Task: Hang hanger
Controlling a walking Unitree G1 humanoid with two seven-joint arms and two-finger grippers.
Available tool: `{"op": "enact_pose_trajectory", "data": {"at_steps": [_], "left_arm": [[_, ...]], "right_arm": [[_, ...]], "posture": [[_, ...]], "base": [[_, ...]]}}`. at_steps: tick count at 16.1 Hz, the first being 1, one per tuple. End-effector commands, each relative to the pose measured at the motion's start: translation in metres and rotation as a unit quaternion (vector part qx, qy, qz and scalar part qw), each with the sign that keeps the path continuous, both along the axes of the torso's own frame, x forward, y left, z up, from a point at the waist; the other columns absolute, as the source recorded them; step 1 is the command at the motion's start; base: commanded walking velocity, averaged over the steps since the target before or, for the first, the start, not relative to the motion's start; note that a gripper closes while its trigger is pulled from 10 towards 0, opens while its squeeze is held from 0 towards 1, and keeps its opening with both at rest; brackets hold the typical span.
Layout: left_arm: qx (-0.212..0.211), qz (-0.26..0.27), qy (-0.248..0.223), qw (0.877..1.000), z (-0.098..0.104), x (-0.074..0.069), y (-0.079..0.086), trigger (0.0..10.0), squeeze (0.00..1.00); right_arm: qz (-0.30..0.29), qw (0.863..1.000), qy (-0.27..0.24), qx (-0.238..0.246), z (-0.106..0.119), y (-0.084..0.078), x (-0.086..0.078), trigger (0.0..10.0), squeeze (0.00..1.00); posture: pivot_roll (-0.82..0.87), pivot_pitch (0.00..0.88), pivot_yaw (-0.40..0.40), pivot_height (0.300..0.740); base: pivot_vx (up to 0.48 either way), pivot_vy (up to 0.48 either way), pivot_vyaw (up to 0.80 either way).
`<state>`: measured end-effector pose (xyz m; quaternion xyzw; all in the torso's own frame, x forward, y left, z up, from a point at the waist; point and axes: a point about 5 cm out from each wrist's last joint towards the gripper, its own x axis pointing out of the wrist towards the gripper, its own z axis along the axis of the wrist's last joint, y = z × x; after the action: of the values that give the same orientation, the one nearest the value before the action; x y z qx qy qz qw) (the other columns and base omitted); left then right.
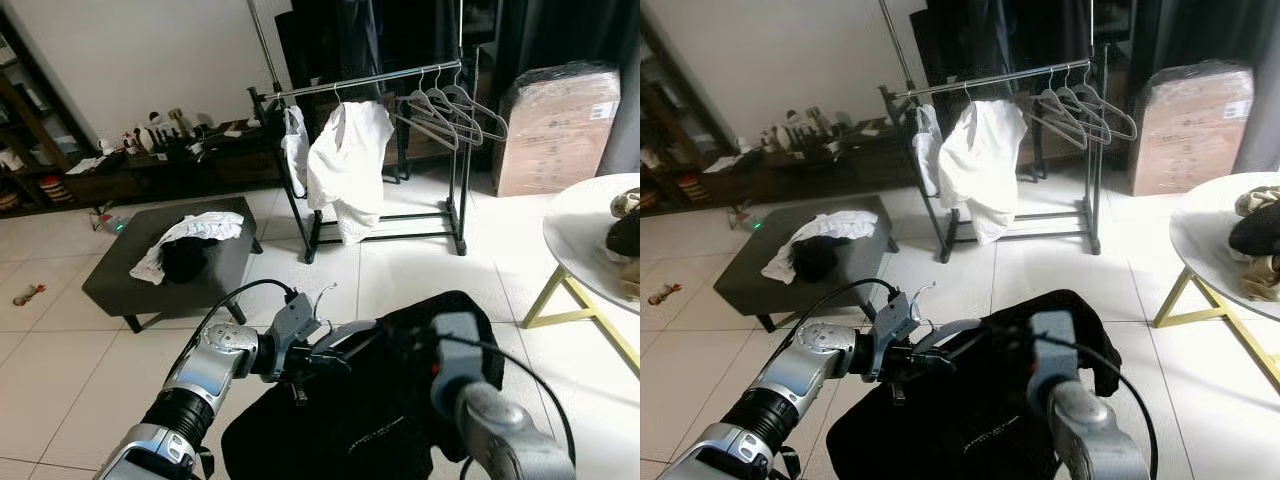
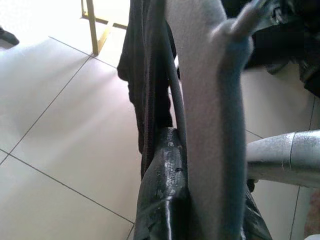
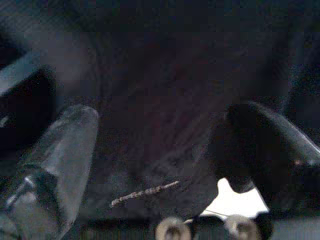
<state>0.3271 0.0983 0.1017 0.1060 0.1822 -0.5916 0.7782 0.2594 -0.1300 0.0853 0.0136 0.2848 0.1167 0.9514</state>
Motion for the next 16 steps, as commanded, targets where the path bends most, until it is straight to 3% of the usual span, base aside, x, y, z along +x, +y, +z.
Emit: {"op": "enact_pose_trajectory", "data": {"at_steps": [1,5,6,7,10,12,14,16], "left_arm": [[-0.005,0.009,-0.01,1.0,0.006,0.002,0.008,10.0,0.0],[-0.009,0.003,-0.009,1.0,0.007,0.002,0.004,10.0,0.0],[-0.009,0.004,-0.009,1.0,0.007,0.002,0.004,10.0,0.0],[-0.009,0.005,-0.009,1.0,0.007,0.002,0.004,10.0,0.0],[-0.009,0.006,-0.009,1.0,0.007,0.002,0.005,10.0,0.0],[-0.009,0.007,-0.008,1.0,0.008,0.002,0.005,10.0,0.0],[-0.01,0.008,-0.008,1.0,0.008,0.002,0.004,10.0,0.0],[-0.012,0.007,-0.006,1.0,0.008,0.002,0.003,10.0,0.0]], "right_arm": [[0.025,1.0,-0.002,0.012,0.004,0.01,-0.003,10.0,1.0],[0.017,0.999,-0.001,0.031,0.005,0.02,0.002,10.0,0.96],[0.011,0.999,-0.004,0.035,0.006,0.023,0.004,10.0,0.19],[0.003,0.999,-0.005,0.034,0.006,0.023,0.005,10.0,0.0],[-0.029,0.999,-0.001,0.035,0.004,0.021,0.009,10.0,0.0],[-0.044,0.999,0.005,0.011,0.001,0.016,0.01,10.0,0.0],[-0.075,0.997,0.005,-0.023,-0.003,0.008,0.012,10.0,0.0],[-0.135,0.991,0.009,-0.016,-0.004,-0.001,0.016,10.0,0.0]], "posture": [[-0.24,0.018,0.223,0.74],[-0.23,0.013,0.224,0.74],[-0.23,0.014,0.225,0.74],[-0.23,0.014,0.225,0.74],[-0.22,0.016,0.225,0.74],[-0.22,0.018,0.226,0.74],[-0.22,0.018,0.226,0.74],[-0.22,0.019,0.226,0.74]], "base": [[0.0,0.0,0.0],[0.0,0.0,0.0],[0.0,0.0,0.0],[0.0,0.0,0.0],[0.0,0.0,0.0],[0.0,0.0,0.0],[0.0,0.0,0.0],[0.0,0.0,0.0]]}}
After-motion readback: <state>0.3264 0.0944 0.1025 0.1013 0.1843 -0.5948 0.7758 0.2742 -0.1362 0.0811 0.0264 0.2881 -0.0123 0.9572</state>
